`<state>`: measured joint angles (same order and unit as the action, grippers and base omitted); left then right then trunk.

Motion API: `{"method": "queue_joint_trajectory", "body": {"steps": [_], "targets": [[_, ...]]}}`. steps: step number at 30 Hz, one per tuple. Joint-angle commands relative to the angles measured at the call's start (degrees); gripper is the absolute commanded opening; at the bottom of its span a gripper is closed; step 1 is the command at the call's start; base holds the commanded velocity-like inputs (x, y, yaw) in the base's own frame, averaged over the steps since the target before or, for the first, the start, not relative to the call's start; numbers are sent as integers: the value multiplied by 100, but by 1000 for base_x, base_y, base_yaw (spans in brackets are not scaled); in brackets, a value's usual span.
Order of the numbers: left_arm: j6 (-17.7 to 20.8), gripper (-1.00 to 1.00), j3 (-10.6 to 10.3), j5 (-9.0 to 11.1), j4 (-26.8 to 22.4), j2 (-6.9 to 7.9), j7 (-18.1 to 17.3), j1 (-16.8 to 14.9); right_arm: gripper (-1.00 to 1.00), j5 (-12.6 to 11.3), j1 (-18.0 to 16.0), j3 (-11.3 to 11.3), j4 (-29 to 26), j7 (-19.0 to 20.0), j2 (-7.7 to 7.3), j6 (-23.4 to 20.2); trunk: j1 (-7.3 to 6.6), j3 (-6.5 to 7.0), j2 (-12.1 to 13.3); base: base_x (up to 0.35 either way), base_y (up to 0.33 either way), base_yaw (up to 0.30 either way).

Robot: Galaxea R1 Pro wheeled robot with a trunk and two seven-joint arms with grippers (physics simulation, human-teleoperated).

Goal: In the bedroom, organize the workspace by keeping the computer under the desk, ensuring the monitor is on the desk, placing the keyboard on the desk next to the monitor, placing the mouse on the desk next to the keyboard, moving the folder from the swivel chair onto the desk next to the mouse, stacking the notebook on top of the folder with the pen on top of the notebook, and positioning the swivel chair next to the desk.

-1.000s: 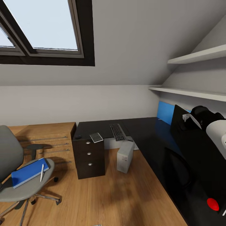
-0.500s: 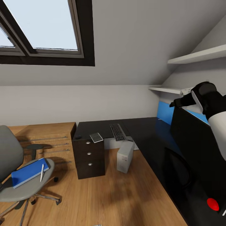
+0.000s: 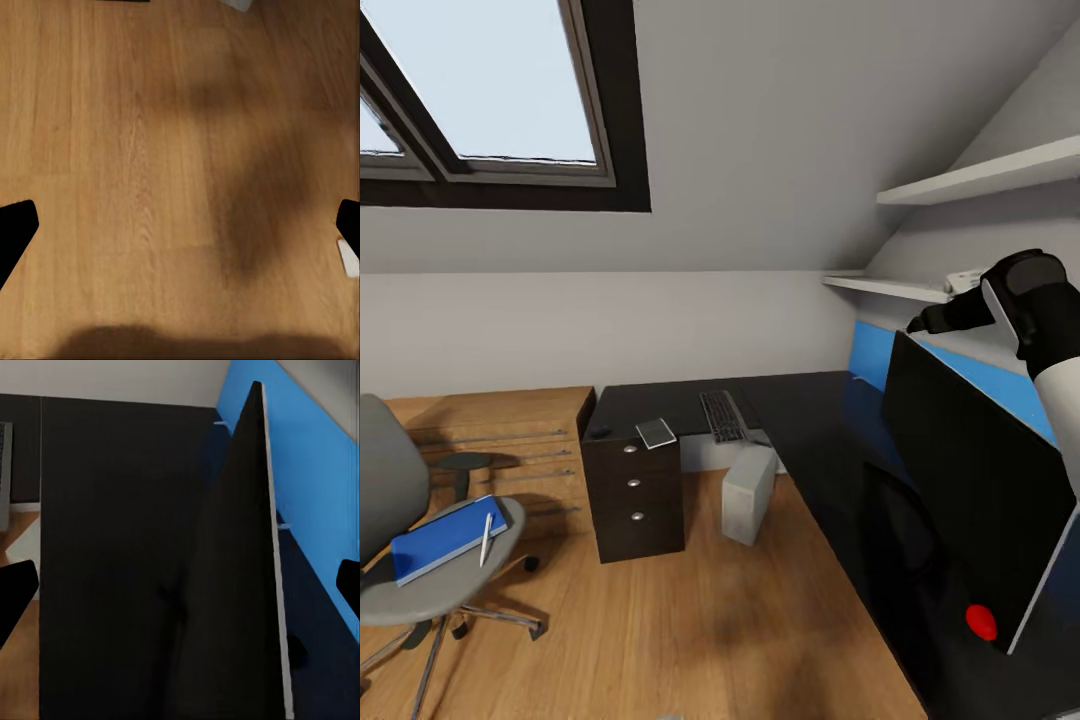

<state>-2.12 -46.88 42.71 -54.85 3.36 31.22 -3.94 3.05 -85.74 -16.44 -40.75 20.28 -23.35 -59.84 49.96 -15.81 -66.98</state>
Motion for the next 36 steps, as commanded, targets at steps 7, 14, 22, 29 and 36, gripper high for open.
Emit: {"method": "queue_joint_trajectory", "body": {"steps": [7,14,22,29,36], "targets": [[-16,100,-32,54,-8,7,42,-10,100,29,-4,-26,-29,38,-21,-16,-2,-8,-5,-181,-296,0],[-24,100,-26,53,-8,7,42,-10,100,33,-2,-21,-9,32,-40,-16,-2,-8,-5,-160,-309,0],[-28,100,-8,45,-8,14,45,-10,100,29,101,-23,-6,29,-64,-13,-2,-8,-5,-159,-310,0],[-33,100,-4,36,-8,15,50,-10,100,37,339,-21,-4,27,-65,159,-2,-8,-5,-164,-309,0],[-34,100,12,36,-8,15,51,-10,100,39,592,-18,10,27,-88,576,-2,-8,-5,-191,-294,0]]}}
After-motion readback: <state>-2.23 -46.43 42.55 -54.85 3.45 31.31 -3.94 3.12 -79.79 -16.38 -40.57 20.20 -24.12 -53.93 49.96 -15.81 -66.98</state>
